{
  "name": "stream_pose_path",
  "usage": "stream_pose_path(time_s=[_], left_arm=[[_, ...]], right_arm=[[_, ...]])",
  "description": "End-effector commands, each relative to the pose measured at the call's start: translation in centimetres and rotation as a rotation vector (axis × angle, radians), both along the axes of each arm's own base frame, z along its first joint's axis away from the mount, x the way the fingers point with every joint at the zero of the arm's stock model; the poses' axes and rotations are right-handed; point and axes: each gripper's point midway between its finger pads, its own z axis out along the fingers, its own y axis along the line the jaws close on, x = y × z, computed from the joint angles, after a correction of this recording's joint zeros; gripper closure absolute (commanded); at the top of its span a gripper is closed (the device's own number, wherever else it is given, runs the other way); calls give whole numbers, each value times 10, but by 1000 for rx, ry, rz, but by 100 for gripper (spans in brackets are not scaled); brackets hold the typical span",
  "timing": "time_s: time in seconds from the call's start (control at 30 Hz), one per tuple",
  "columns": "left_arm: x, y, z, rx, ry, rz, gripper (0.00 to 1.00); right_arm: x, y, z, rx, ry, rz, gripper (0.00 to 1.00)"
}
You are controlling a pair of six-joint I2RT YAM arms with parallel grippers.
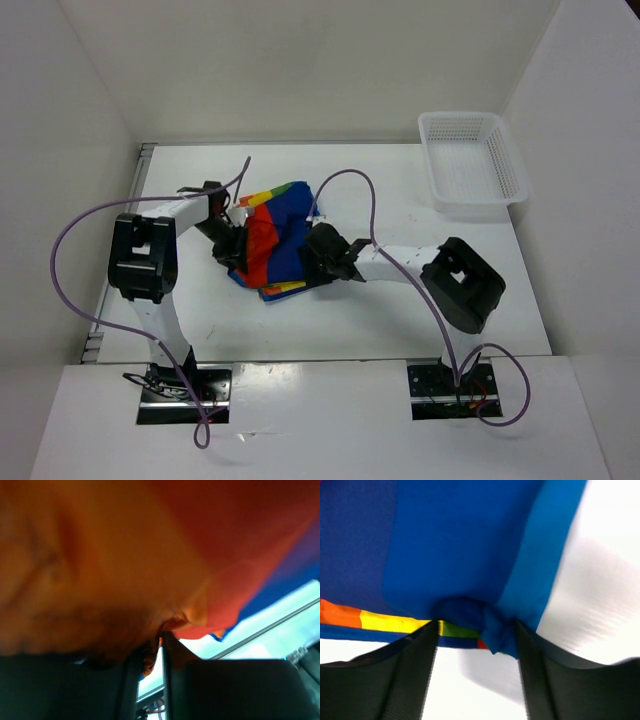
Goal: Fold and stack the shorts
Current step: Fold the shorts
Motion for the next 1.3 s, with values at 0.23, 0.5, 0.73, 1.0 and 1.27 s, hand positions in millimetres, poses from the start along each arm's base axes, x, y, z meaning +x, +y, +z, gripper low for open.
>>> stream_pose_path(time_s=[0.23,0.5,0.73,1.0,1.27], left_arm=[[20,5,14,22,-116,2,51],[71,23,110,-54,-396,81,29],[140,32,112,2,-603,89,20],[169,33,49,82,-534,85,21],[188,46,25,162,-545,110,58]], right_arm=[[17,-9,125,184,-219,103,12],[18,-8,70,174,-59,-35,25],[24,-1,31,144,18,-94,30],[0,-3,-12,115,163,-81,55],[-13,-16,-33,64,221,-69,100]])
